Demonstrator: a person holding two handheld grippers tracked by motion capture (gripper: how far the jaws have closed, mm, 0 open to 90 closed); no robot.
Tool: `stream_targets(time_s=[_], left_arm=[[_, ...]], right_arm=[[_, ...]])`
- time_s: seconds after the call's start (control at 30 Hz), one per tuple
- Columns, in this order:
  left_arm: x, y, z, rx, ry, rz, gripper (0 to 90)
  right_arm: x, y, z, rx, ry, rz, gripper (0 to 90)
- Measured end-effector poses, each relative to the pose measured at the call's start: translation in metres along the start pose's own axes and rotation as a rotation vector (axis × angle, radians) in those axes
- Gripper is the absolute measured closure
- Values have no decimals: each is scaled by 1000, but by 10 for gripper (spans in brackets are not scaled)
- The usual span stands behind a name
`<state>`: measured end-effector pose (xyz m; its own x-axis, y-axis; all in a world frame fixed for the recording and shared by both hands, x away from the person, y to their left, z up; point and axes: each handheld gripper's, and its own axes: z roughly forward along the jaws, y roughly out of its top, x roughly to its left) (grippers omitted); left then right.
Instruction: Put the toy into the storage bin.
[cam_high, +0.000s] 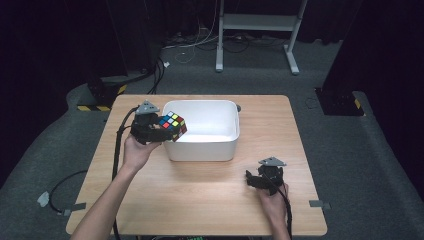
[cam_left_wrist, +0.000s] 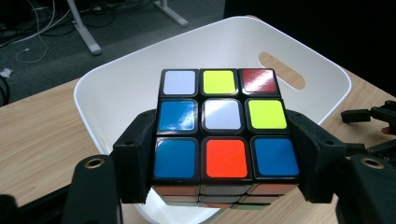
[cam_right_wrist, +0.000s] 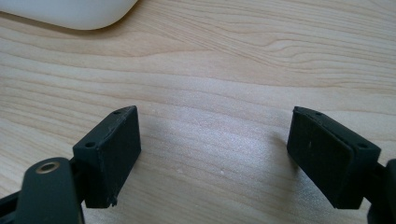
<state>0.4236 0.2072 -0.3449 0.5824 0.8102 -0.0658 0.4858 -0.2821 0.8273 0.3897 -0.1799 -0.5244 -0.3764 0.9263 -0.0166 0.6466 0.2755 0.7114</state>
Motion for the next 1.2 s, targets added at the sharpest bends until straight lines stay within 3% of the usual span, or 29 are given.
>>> stream_targets(time_s=[1.2], left_arm=[[3,3,19,14,18,-3,339]], right_arm=[[0,0,0,0,0,1,172]])
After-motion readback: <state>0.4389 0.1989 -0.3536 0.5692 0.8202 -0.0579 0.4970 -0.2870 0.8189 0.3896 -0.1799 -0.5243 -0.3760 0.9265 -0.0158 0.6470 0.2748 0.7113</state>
